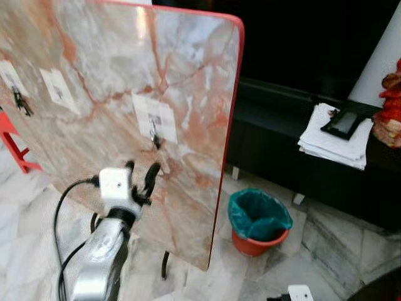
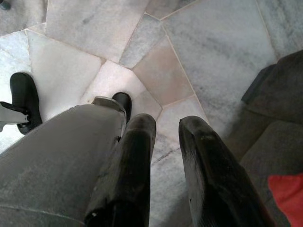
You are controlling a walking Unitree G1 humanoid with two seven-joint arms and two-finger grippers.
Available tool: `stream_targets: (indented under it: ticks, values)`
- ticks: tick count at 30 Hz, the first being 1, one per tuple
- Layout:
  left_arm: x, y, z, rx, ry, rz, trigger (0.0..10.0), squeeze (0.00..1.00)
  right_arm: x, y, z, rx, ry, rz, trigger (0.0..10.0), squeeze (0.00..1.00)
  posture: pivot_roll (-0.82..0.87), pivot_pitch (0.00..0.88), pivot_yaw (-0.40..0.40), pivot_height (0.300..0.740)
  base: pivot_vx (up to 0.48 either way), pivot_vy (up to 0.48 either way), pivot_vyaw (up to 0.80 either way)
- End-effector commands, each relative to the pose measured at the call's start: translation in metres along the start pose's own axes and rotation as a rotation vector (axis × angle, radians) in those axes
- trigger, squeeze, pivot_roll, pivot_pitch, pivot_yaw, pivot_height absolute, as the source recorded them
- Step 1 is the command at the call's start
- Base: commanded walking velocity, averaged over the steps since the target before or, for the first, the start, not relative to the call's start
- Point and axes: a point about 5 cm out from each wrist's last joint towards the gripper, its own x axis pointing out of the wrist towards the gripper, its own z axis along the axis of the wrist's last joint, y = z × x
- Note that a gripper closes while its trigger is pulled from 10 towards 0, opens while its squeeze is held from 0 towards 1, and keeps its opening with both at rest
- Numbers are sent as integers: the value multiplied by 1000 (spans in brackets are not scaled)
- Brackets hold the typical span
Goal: Hang keys on a hook
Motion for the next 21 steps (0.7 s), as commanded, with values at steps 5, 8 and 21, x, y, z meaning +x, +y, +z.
stream_targets:
  ticks: [5,8,21]
  values:
    - [-20,51,-60,-52,254,224,10000,0,0,-1,-2,-16,8,0,10000,0,15,0,-29,740,0,0,0]
    - [-27,60,-81,-75,346,279,10000,0,0,-1,-1,-30,7,-1,10000,0,16,0,-30,740,0,0,0]
    - [-83,44,-181,2,877,285,10000,0,0,0,-1,-33,7,0,10000,0,-22,0,-31,740,0,0,0]
